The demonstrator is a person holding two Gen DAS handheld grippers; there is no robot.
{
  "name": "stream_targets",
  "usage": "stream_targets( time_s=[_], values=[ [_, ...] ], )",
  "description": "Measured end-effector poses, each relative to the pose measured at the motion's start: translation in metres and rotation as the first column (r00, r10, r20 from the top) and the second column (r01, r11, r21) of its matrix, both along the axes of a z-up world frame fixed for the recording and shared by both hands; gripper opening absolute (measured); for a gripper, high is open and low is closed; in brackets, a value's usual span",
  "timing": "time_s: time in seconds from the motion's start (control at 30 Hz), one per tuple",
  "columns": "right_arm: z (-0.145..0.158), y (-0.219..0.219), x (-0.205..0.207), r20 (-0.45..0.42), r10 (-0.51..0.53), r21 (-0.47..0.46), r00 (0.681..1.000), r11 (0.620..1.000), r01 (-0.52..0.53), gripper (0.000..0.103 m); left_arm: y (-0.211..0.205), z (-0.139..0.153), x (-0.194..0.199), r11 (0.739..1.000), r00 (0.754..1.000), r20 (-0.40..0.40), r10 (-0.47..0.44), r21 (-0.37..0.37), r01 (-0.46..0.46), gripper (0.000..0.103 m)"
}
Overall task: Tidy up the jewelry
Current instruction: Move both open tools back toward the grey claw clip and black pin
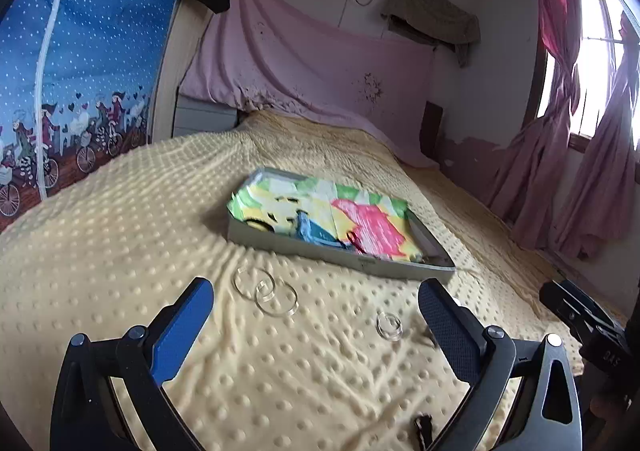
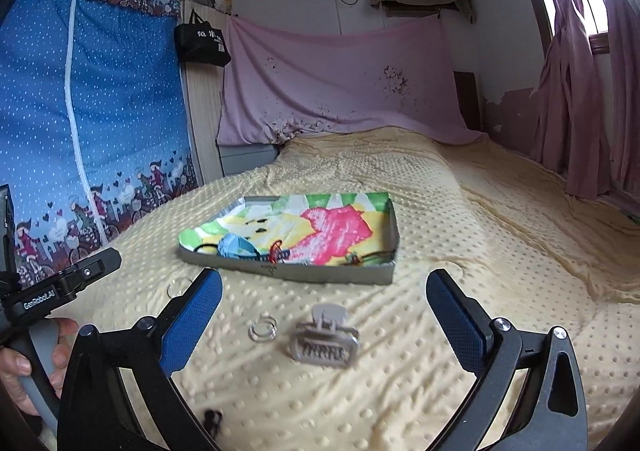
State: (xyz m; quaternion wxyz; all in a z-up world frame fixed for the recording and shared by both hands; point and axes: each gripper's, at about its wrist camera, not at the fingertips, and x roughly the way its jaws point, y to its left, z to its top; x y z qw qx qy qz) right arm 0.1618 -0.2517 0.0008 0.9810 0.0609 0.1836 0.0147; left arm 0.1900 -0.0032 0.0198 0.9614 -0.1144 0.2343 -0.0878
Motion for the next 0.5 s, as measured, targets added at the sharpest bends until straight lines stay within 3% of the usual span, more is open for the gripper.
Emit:
stream_targets(
  time_s=[0.2, 0.5],
  values=[
    [-0.007, -0.014, -0.015, -0.009, 0.019, -0.026, 1.0, 0.999, -0.02, 0.101, -0.013, -0.01, -0.017, 1.0, 0.999, -0.034, -0.026, 0.003, 0.027, 0.103],
    [-0.015, -0.027, -0.03, 0.002, 0.036, -0.034, 0.999, 0.999, -0.036, 0.101, -0.035, -0.018, -0.048, 0.997, 1.0, -0.009, -0.002, 0.074, 0.003, 0.103]
  ],
)
